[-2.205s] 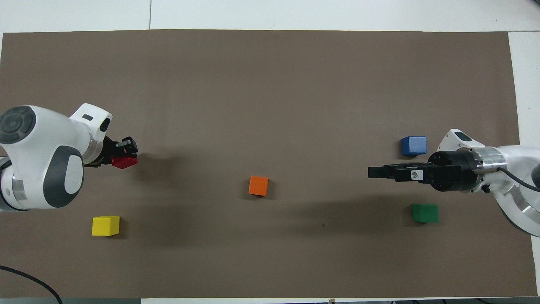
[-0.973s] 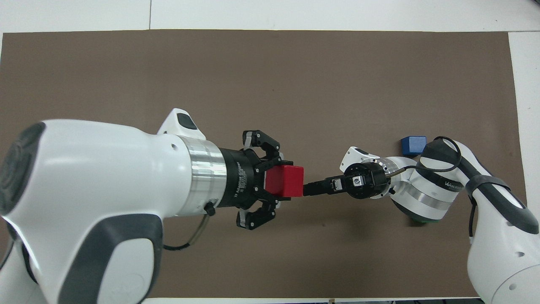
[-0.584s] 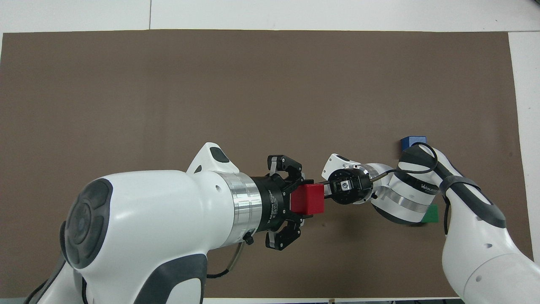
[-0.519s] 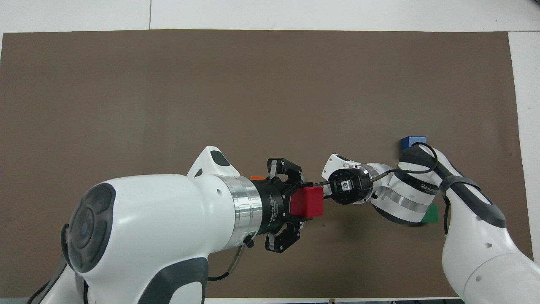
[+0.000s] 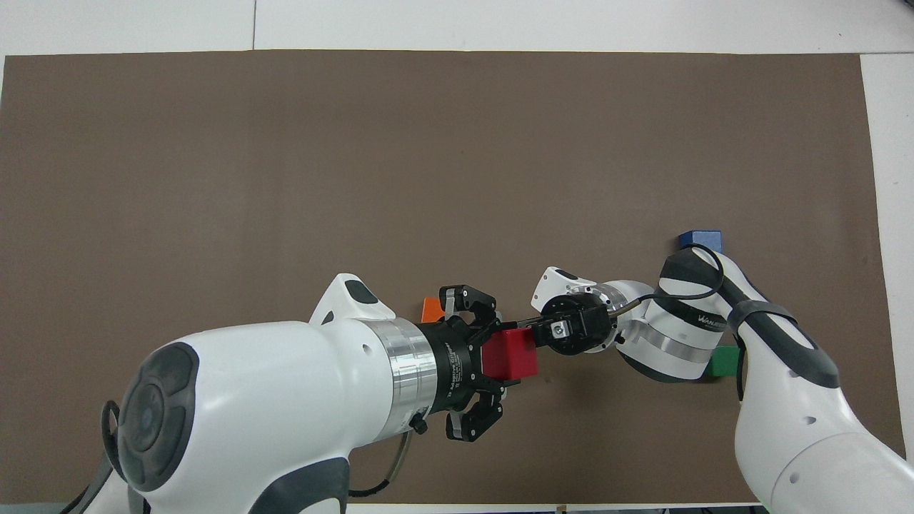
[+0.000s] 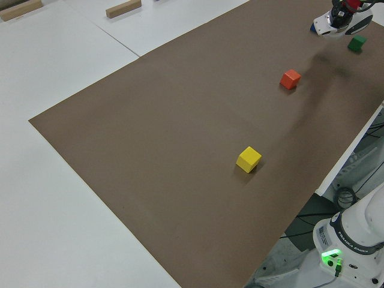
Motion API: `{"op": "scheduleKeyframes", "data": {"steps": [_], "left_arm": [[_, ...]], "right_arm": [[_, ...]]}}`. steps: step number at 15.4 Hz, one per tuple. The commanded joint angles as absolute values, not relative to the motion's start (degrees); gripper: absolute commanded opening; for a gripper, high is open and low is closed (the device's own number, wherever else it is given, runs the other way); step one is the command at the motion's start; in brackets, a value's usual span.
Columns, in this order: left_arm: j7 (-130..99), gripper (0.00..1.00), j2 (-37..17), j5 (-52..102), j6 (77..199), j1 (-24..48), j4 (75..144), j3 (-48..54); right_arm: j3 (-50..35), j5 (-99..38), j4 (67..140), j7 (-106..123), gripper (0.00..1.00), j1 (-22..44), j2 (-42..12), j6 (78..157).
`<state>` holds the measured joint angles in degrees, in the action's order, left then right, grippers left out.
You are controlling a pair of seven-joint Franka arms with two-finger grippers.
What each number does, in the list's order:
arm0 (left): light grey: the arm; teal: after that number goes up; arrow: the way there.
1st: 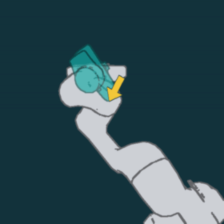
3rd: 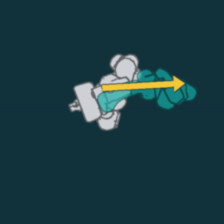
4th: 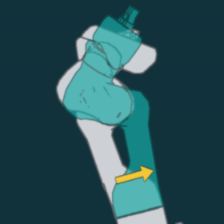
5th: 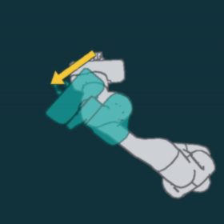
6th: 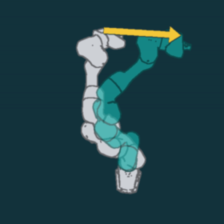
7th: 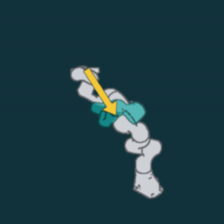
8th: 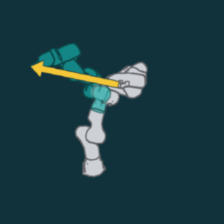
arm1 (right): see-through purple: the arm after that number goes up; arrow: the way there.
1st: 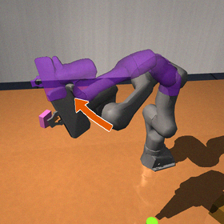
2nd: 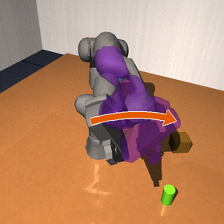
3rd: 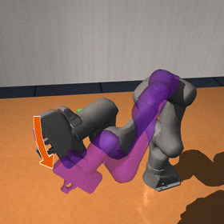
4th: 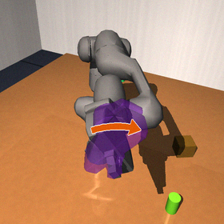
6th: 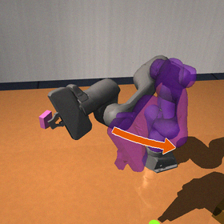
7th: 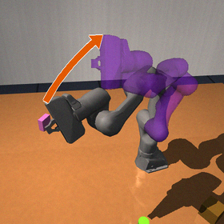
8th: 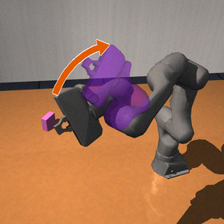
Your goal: Transfer red block to right arm and stack on blue block
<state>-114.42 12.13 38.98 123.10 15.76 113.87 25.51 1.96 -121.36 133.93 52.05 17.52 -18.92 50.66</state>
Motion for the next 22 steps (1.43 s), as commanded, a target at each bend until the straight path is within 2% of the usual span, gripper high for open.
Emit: {"op": "scheduleKeyframes", "data": {"steps": [1, 2, 7, 8, 12, 16, 22], "left_arm": [[-116.5, 0.00, 14.0, 40.1, 125.0, 16.5, 116.3, 24.8], [-116.5, 0.00, 14.0, 40.1, 125.0, 16.4, 116.4, 24.7], [-115.8, 0.00, 14.4, 40.0, 124.5, 15.9, 117.2, 24.7], [-115.8, 0.99, 14.4, 39.8, 124.4, 15.8, 117.2, 24.6], [-115.8, 1.00, 14.3, 39.0, 123.0, 12.0, 116.7, 24.4], [-108.1, 1.00, 14.0, 34.3, 118.1, 5.1, 115.0, 24.4], [-80.1, 1.00, 14.4, 32.0, 113.5, -9.2, 116.5, 24.3]], "right_arm": [[1.8, -122.3, 134.4, 54.1, 0.39, 17.8, -18.5, 50.5], [1.8, -122.3, 134.4, 54.3, 0.01, 17.8, -18.3, 50.8], [1.8, -121.9, 134.4, 54.0, 0.00, 17.8, -17.7, 52.4], [1.8, -121.9, 134.4, 53.6, 0.00, 17.7, -17.7, 52.3], [1.8, -121.9, 134.2, 53.3, 0.00, 17.4, -17.7, 52.3], [1.9, -121.8, 133.6, 52.6, 0.00, 17.2, -17.8, 52.5], [2.2, -117.4, 131.5, 44.2, 0.00, 14.2, -12.6, 64.1]]}}
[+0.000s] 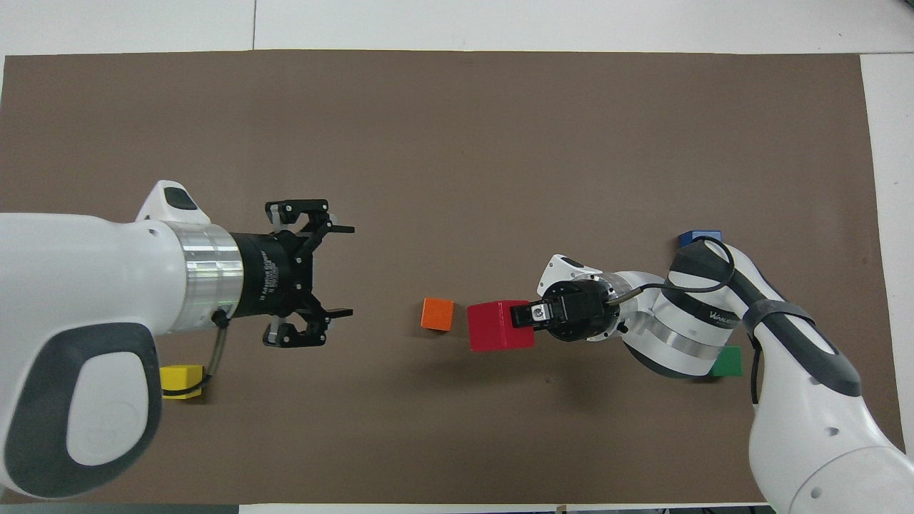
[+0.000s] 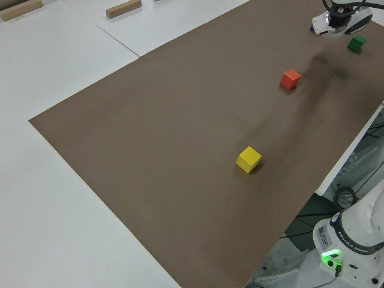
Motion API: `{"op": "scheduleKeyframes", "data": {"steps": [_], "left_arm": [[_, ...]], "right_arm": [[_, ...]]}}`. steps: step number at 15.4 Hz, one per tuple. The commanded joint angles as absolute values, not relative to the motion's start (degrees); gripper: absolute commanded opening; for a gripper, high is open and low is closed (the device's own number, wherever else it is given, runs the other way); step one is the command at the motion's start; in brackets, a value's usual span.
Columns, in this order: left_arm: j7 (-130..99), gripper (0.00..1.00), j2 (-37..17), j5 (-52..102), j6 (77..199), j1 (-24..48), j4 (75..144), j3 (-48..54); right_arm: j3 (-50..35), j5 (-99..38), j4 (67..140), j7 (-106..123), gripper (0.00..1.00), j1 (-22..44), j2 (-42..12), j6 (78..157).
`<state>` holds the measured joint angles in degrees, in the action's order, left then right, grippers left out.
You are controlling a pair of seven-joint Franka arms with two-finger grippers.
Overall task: Transfer red block to right arm and stack on blue block
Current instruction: 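Open the left gripper and withdraw it while the right gripper holds, then carry the red cube with the right gripper over the blue cube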
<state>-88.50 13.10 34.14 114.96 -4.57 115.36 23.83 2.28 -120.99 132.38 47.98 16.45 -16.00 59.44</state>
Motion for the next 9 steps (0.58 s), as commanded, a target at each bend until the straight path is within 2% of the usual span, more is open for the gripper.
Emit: {"op": "scheduleKeyframes", "data": {"steps": [1, 5, 9], "left_arm": [[-75.7, 1.00, 13.9, 28.8, 113.6, -11.3, 116.5, 24.4], [-50.0, 1.00, 12.4, 13.9, 113.6, -16.5, 115.5, 24.4], [-28.6, 1.00, 10.3, 5.6, 107.4, -21.1, 110.5, 24.3]], "right_arm": [[2.2, -115.2, 130.9, 43.2, 0.00, 13.5, -11.4, 66.1], [2.4, -103.4, 128.2, 31.7, 0.00, 9.3, -2.2, 78.6], [2.5, -88.6, 123.8, 20.3, 0.00, 7.0, 4.6, 86.1]]}}
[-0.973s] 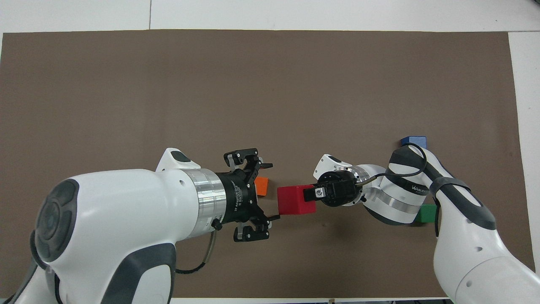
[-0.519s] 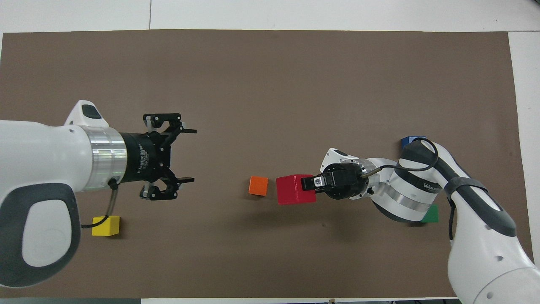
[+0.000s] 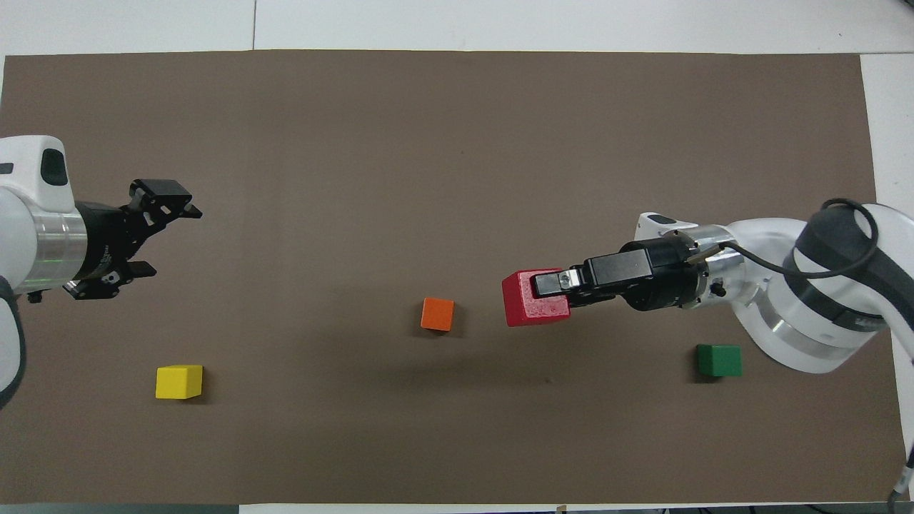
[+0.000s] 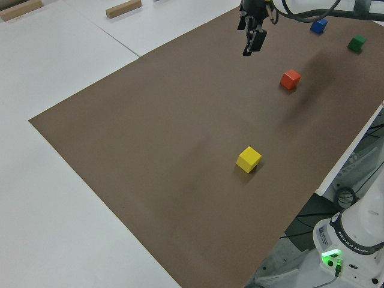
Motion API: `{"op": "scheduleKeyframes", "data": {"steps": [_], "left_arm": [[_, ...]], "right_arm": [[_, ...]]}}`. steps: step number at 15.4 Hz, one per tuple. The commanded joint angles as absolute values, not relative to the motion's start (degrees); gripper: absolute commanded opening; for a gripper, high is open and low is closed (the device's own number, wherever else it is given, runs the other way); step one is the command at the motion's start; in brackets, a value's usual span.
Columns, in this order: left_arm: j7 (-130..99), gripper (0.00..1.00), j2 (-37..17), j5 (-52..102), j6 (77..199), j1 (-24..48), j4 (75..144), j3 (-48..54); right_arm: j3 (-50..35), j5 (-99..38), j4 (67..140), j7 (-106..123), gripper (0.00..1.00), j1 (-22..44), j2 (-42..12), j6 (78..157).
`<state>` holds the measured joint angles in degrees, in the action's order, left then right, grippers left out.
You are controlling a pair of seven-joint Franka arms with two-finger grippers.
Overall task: Transfer red block to right arm and stack on blue block
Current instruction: 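Carry the red cube with the right gripper over the blue cube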
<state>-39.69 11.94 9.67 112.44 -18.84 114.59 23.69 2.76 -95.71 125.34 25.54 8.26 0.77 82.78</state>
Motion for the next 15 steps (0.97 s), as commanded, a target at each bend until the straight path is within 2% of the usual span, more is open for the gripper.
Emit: {"op": "scheduleKeyframes", "data": {"steps": [1, 6, 9, 11, 13, 15], "left_arm": [[-21.3, 1.00, 9.2, 3.4, 104.9, -21.4, 108.0, 24.3], [-12.0, 1.00, 2.0, -1.7, 94.4, -18.5, 95.3, 22.0], [-11.9, 1.00, -4.5, -2.2, 87.7, -5.9, 85.3, 8.9], [-11.3, 1.00, -4.3, -0.4, 87.0, -0.4, 84.5, 2.5], [-11.7, 1.00, -2.1, 1.1, 88.7, -0.1, 89.2, 1.8], [-12.0, 1.00, -1.4, 1.1, 89.5, 0.4, 90.5, 2.3]], "right_arm": [[2.5, -83.7, 122.3, 17.9, 0.00, 6.3, 5.8, 87.4], [2.5, -59.1, 113.6, 6.8, 0.00, 4.6, 8.1, 88.9], [2.5, -45.9, 111.8, 2.7, 0.00, 4.5, 8.1, 89.3], [2.5, -36.1, 112.0, 2.3, 0.00, 4.6, 8.0, 92.0], [2.2, -23.7, 112.8, 1.1, 0.00, 5.0, 8.0, 96.5], [2.2, -15.9, 113.5, 1.2, 0.00, 4.8, 7.5, 98.3]]}}
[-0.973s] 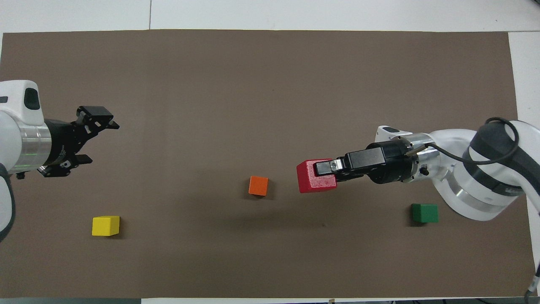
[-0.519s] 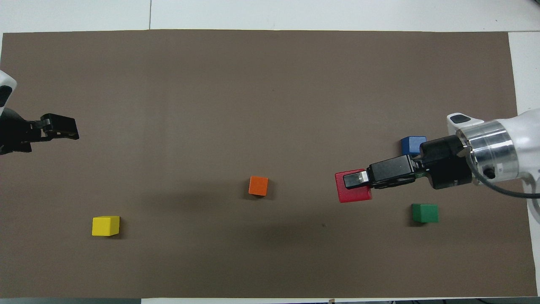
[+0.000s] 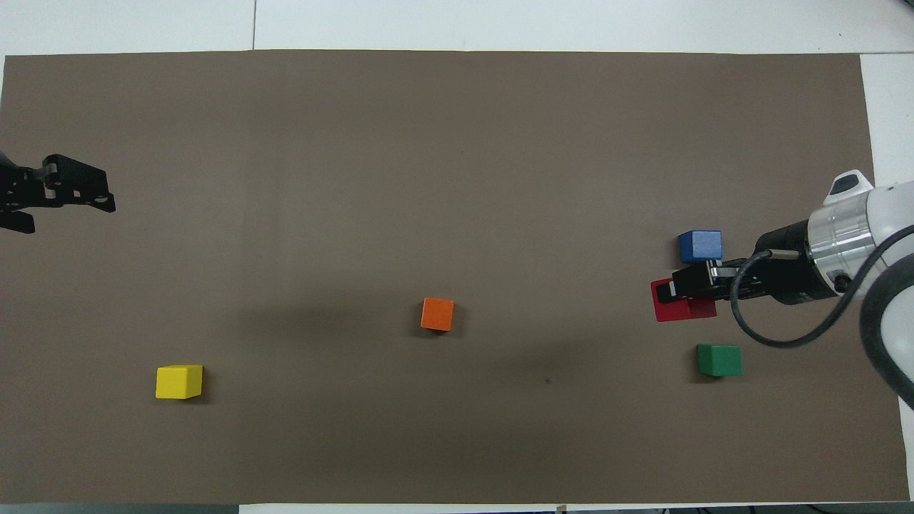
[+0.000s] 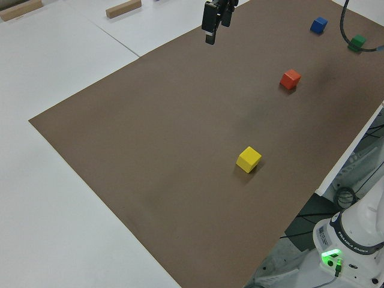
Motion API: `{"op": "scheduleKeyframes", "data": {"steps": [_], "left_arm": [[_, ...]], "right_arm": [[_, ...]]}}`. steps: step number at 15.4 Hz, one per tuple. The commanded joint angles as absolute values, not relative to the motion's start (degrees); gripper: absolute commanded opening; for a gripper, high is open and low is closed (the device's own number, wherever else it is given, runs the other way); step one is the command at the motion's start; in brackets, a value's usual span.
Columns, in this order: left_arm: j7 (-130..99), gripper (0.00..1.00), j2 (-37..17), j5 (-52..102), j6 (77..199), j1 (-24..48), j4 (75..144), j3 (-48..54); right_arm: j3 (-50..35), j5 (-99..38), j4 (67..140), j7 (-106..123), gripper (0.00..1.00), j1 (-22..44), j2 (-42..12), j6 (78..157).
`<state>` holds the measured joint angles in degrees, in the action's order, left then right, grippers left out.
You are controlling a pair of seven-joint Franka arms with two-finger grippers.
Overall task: Transfer red block to right arm and stack on blue block
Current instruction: 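Carry the red cube with the right gripper over the blue cube, then lower the red cube onto the blue cube with the right gripper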
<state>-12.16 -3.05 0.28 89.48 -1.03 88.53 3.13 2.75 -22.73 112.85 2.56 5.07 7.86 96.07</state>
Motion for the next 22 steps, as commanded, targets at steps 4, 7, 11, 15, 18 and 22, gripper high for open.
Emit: {"op": "scheduleKeyframes", "data": {"steps": [4, 7, 11, 15, 18, 22], "left_arm": [[-11.1, 1.00, -1.8, 0.9, 87.7, 0.8, 89.5, 2.5], [-11.2, 1.00, -1.2, 0.9, 86.0, 1.7, 89.6, 2.5], [-11.3, 1.00, 1.1, 1.0, 83.8, 1.6, 90.9, 2.5], [-11.3, 1.00, 2.8, 1.0, 85.7, 1.4, 93.1, 2.9], [-11.1, 1.00, 2.5, 1.0, 88.7, 1.3, 93.0, 2.9], [-11.4, 1.00, 2.5, 1.0, 88.7, 1.3, 92.7, 2.9]], "right_arm": [[2.2, -6.0, 116.7, 0.6, 0.00, 3.5, 5.4, 105.4], [2.2, -1.4, 118.2, -1.2, 0.00, 2.7, 2.0, 112.7], [2.2, 1.3, 123.9, -3.2, 0.00, 1.8, -0.2, 123.8], [2.3, 2.1, 124.5, -3.9, 0.00, 1.2, -3.8, 129.3], [2.2, 2.3, 125.6, -3.9, 0.00, 0.7, -4.7, 132.4], [2.2, 2.3, 125.8, -5.5, 0.00, 0.7, -6.2, 134.9]]}}
